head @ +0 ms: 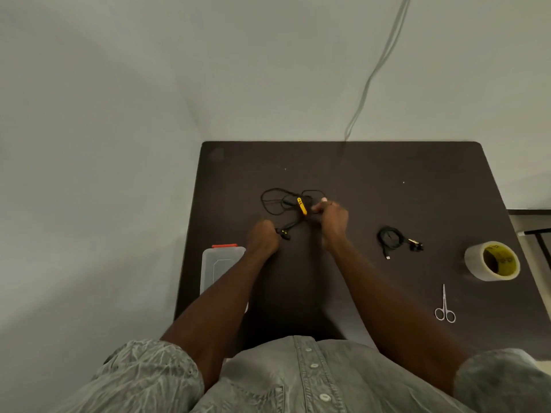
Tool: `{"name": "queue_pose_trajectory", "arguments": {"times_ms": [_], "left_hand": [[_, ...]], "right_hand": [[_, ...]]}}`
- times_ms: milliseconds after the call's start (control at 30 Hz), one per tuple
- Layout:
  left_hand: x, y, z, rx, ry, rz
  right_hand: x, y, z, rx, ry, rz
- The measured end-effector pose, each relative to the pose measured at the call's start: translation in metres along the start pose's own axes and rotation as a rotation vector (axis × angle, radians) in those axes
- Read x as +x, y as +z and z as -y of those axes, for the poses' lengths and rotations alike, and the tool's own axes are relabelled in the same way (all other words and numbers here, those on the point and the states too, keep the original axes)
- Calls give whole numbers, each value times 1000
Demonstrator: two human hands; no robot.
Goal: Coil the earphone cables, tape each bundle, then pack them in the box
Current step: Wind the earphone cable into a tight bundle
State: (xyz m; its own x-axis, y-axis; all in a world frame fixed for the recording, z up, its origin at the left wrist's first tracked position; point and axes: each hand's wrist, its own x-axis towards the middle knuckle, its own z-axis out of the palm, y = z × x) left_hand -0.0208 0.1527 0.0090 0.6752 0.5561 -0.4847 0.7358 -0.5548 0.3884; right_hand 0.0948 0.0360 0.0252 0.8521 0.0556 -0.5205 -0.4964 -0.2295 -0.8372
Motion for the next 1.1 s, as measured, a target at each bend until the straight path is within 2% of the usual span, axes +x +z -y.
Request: {"name": "queue_pose_trajectory", "arguments": {"times_ms": [67,133,200,267,300,367,433,500,600,733,800,833,867,900,933,967,1033,1100], "left_hand": [[1,-4,-3,10,-10,0],[2,-13,-9,-53,-21,-21],[3,-23,-19,-293,-71,-106],[4,-35,-30,-678,-155,-159],[3,-42,-36,-875,-191,-99],[-1,-59,-45,-1119,-246,161],[-4,-72,-50,-1223,-247,356],[-7,-79,-57,-1275,-233,429],[-16,-82,-68,-1295,-222,310],[-23,-95,-71,-1647,-161,80],[-29,-106,-71,-1559,-78,57],[-31,-111,-72,-1435,-32,77],[-34,-115,-72,-1287,8,115],[-37,-120,-73,-1152,33,175],[-43,-125,-76,-1045,46,244],[-46,-131,-79,-969,53,314],[-58,-141,-88,-895,88,416],[-70,-151,-96,-901,156,455]], "right_hand": [[1,-9,20,172,4,121],[0,-19,41,194,12,309],[1,-27,58,56,12,467],[2,-35,69,-20,25,612],[0,-37,75,-35,30,665],[-7,-44,84,-61,19,749],[-18,-48,89,-76,-14,825],[-26,-53,90,-102,-14,901],[-32,-61,88,-161,15,909],[-36,-73,75,-205,164,769],[-40,-80,65,-498,176,667],[-39,-82,61,-748,71,584],[-39,-83,59,-980,-114,462],[-37,-81,59,-1031,-309,333],[-42,-77,65,-910,-447,267],[-48,-73,74,-739,-547,283],[-62,-65,98,-550,-654,471],[-75,-61,117,-511,-659,658]]}}
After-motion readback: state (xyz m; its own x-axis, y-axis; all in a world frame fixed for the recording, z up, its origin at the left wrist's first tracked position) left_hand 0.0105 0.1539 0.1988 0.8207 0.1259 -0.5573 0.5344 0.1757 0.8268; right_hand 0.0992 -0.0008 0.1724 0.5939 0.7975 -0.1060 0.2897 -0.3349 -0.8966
